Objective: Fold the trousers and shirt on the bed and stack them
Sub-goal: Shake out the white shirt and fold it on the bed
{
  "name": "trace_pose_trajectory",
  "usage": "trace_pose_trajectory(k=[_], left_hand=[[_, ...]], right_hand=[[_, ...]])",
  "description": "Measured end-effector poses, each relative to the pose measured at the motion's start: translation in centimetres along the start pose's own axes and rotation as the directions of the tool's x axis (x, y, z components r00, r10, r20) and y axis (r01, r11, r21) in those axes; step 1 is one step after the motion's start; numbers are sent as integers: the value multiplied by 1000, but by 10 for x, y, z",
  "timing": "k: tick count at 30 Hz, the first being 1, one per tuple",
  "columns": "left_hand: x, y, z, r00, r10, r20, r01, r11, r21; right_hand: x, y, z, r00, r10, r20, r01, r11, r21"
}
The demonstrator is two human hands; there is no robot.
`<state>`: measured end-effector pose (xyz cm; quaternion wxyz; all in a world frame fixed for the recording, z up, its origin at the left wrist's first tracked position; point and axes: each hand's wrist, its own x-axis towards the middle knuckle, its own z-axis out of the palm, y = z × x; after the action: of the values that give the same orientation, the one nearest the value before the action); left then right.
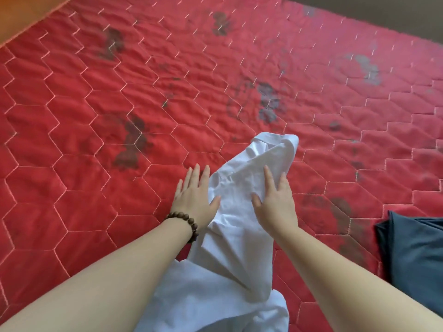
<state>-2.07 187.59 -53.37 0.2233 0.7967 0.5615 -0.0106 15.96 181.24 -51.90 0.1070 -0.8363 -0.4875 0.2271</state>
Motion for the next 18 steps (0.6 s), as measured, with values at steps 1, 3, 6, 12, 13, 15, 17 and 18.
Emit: trace_pose_trajectory(k=[1, 3, 6, 12, 13, 15, 17, 18], left_hand=[[11, 3, 1, 1000, 18, 4, -18, 999, -29], [32, 11, 3, 998, 57, 19, -55, 994, -98], [59, 26, 8, 989, 140, 52, -130, 979, -159], [75, 47, 14, 969, 246, -1, -237, 932, -274], [73, 48, 15, 965, 261, -2, -251, 925, -286], [69, 50, 17, 957, 286, -54, -288, 902, -322], [62, 53, 14, 956, 263, -132, -294, 873, -389], [59, 55, 12, 956, 238, -173, -290, 858, -423]], right_hand=[[12, -3, -4, 998, 47, -40, -47, 999, -3], [37, -8, -13, 986, 130, -107, -135, 990, -43], [70, -9, -24, 962, 215, -166, -229, 971, -73], [98, 4, -28, 901, 361, -241, -357, 932, 59], [97, 7, -26, 897, 381, -223, -366, 924, 107], [97, 11, -25, 894, 400, -203, -363, 911, 197], [95, 14, -27, 894, 404, -194, -354, 902, 245], [92, 16, -29, 889, 410, -205, -355, 898, 260]])
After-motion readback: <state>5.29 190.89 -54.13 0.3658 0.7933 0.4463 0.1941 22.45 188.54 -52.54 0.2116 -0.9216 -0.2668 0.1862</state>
